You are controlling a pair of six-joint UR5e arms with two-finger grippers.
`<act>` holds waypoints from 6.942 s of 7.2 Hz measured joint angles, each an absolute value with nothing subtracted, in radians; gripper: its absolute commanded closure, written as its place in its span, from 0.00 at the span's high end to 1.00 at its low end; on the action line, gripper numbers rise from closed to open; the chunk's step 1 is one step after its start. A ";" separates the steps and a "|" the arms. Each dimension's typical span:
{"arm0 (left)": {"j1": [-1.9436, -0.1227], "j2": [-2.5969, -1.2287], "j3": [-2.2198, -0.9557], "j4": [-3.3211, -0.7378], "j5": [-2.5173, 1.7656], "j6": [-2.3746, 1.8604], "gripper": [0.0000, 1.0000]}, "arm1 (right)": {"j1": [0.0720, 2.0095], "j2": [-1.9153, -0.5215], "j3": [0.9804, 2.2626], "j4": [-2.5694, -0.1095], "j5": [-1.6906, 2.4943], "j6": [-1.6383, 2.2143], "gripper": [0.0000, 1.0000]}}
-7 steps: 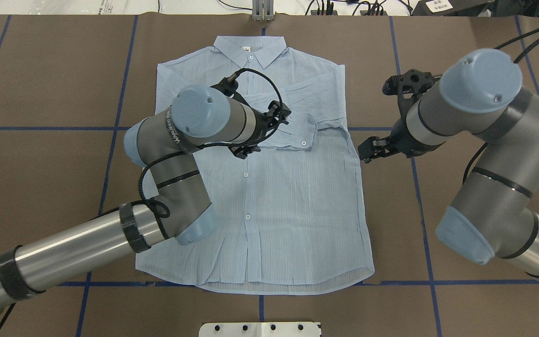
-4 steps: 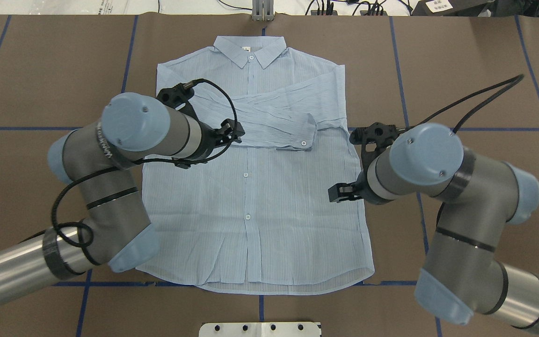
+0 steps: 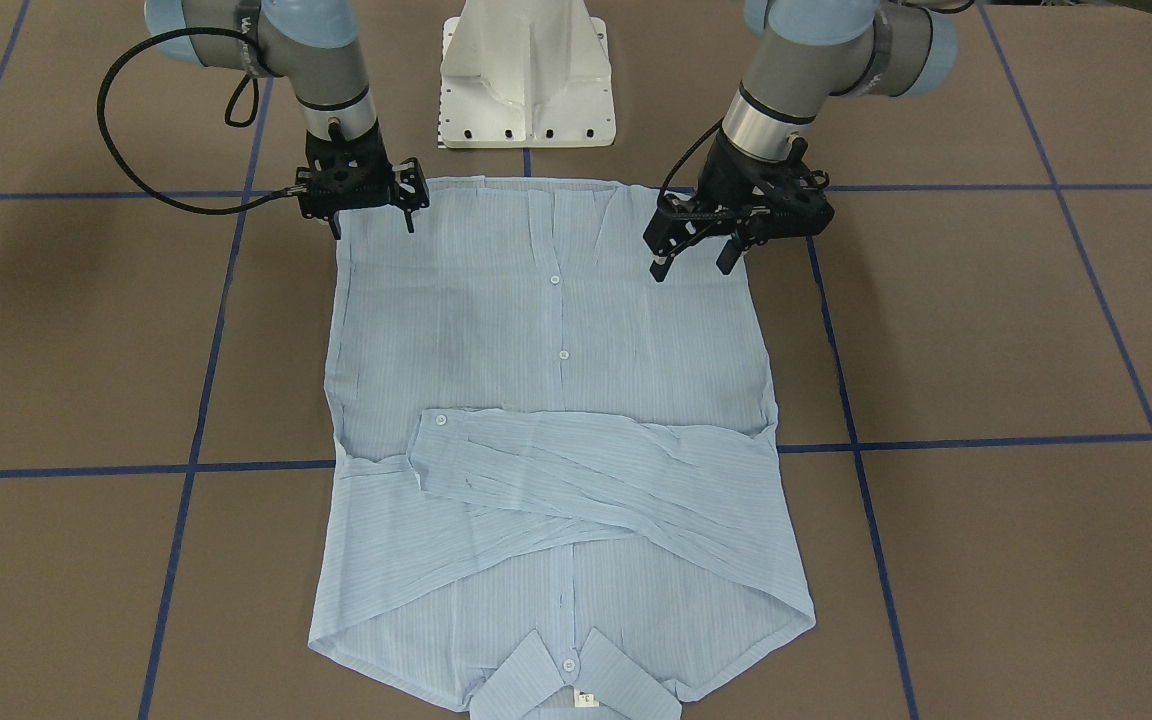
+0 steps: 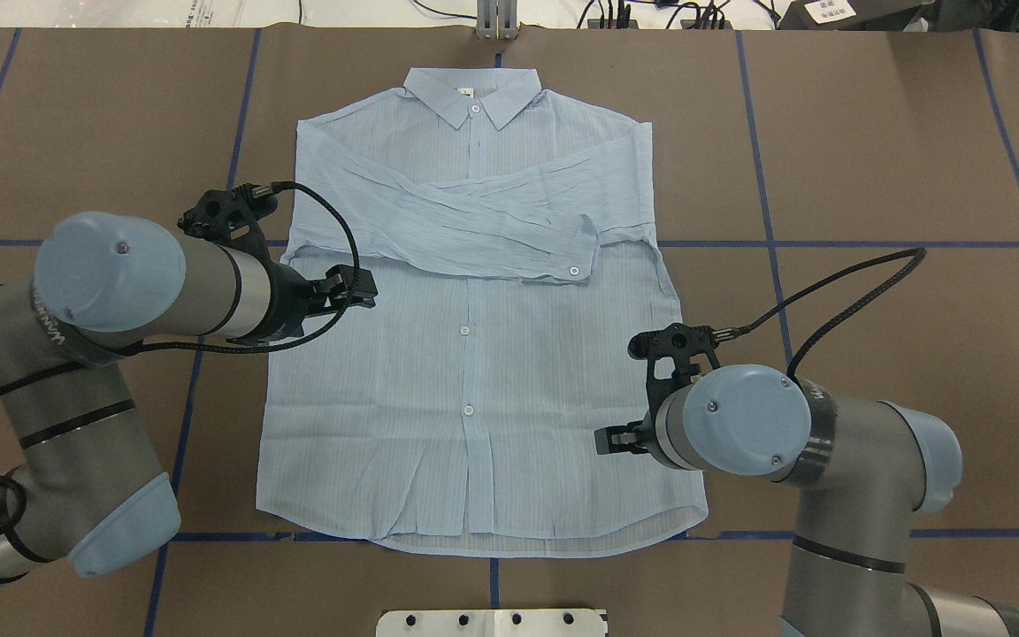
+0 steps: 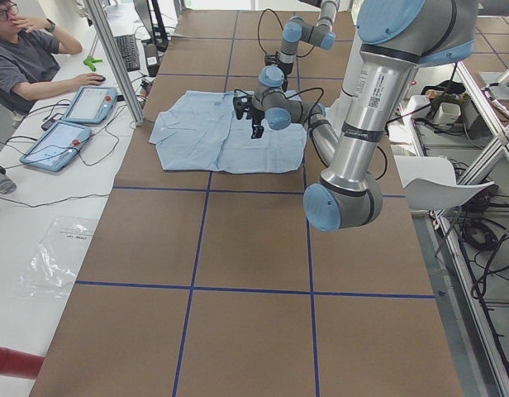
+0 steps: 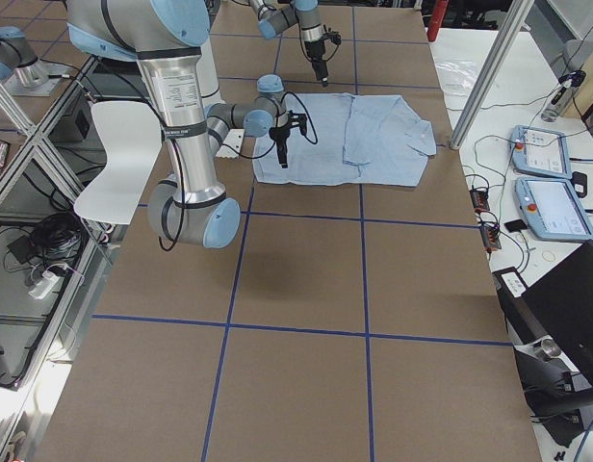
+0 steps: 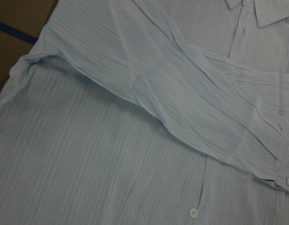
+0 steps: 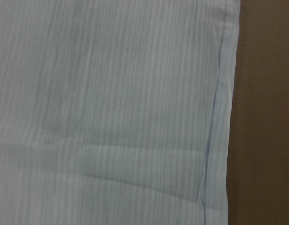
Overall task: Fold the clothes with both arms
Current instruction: 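Release the sleeve and move both grippers toward the shirt's side edges, then lower both grippers along the shirt sides toward the hem nearest the robot, then position both grippers at the hem corners nearest the robot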
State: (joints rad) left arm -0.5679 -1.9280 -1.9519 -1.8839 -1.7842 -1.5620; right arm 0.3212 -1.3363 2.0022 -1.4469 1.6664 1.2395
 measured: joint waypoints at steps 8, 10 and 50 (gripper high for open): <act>-0.563 -1.930 -1.945 -1.885 -1.807 -1.563 1.00 | 0.256 -1.432 2.018 -1.399 1.665 1.329 0.79; -0.563 -1.932 -1.946 -1.884 -1.806 -1.565 1.00 | 0.246 -1.431 2.018 -1.404 1.667 1.331 0.64; -0.319 -1.729 -1.996 -1.724 -1.791 -1.660 0.53 | 0.245 -1.349 2.125 -1.501 1.666 1.413 0.00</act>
